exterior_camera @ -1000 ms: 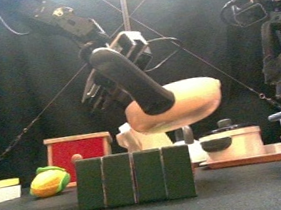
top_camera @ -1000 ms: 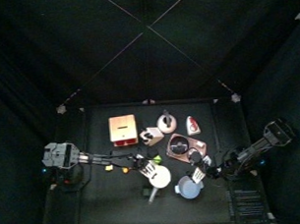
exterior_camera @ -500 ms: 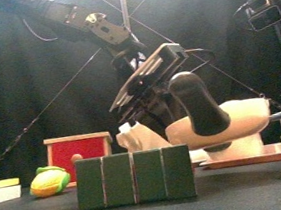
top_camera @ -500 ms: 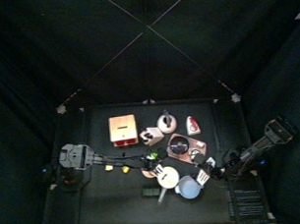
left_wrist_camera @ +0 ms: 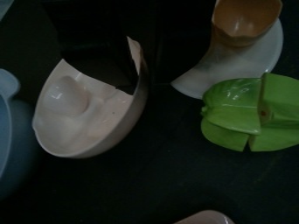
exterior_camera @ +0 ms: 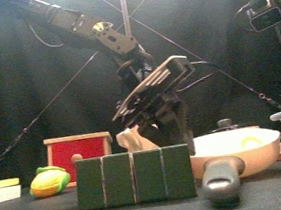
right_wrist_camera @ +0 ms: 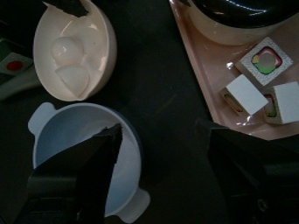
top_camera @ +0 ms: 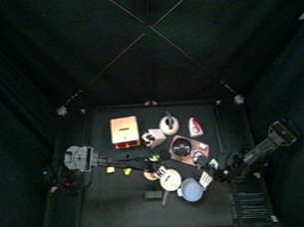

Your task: Place pan inbetween bowl and small plate

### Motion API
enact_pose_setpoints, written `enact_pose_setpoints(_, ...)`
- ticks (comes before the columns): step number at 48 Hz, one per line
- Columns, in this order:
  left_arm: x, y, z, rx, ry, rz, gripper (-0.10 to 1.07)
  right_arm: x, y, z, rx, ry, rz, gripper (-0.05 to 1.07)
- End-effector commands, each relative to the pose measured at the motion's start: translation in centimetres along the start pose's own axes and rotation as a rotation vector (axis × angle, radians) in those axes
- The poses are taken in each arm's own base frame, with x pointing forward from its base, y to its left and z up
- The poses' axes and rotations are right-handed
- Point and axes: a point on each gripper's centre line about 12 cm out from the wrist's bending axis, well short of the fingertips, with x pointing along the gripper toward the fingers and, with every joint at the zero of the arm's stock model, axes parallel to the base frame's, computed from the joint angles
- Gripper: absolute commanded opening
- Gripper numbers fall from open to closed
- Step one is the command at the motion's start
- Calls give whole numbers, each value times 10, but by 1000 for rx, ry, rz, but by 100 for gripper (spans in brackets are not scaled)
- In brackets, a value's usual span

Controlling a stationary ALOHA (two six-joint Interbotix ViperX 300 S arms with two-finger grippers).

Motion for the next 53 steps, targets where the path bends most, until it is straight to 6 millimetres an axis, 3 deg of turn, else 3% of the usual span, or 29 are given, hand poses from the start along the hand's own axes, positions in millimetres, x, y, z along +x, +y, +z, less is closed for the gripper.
enact_pose_setpoints(1,-14,-9,15,-1,-45,-37,66,-4,4,1,8,0,24,97)
enact_pose_setpoints(11,-22,-10,18,23,-62,-38,73,-3,5,-3,12,21,48,97)
enact_pose_setpoints(25,-47,-8,24,105,-129,-27,74,-1,6,-6,13,38,59,97)
enact_pose_setpoints(53,-63,9,5,160,-154,-34,73,9,10,-17,-9,80,79,97)
